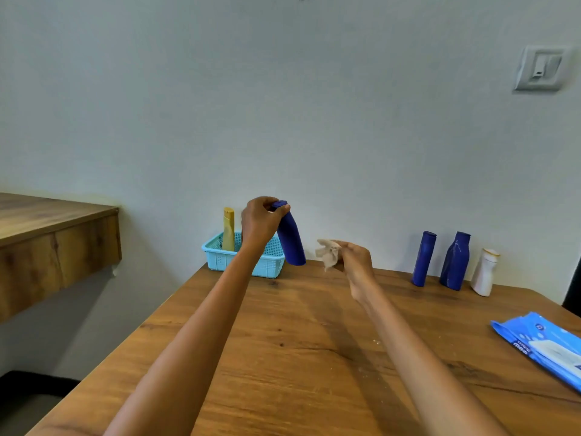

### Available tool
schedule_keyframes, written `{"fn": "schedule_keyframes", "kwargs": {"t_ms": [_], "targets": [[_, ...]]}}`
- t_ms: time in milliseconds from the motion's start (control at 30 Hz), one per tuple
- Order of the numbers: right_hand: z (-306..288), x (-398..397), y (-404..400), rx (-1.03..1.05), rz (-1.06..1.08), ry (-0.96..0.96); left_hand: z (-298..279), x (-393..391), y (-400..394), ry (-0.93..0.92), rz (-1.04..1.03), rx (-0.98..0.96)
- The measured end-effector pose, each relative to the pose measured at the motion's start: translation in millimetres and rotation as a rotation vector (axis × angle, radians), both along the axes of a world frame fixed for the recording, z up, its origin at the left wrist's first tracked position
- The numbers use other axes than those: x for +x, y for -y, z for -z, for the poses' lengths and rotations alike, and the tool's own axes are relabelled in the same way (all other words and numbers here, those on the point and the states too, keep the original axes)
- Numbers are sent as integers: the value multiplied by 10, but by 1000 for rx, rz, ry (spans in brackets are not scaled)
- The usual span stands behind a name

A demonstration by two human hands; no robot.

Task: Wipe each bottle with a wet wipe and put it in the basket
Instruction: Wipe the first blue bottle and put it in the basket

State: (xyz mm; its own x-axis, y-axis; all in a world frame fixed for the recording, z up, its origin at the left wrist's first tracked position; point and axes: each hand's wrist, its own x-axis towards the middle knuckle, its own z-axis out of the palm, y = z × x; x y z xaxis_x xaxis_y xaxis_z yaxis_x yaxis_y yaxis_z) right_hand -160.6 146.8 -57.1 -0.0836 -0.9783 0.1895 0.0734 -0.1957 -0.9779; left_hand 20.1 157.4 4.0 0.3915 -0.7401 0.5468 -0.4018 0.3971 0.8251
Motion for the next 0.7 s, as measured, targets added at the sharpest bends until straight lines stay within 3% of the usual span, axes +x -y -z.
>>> {"fn": "schedule_keyframes", "kwargs": {"t_ms": [167,433,533,700], "targets": [[-319,394,100,-64,-214,64,-391,280,77,14,-26,-13],[-443,984,642,26,-81,154,-450,591,588,86,-20,104],[-392,1032,795,55,-24,159,-363,640,834,202,-25,165],[-265,1043,986,65,-12,167,-193,652,1207,557,-9,282]]}}
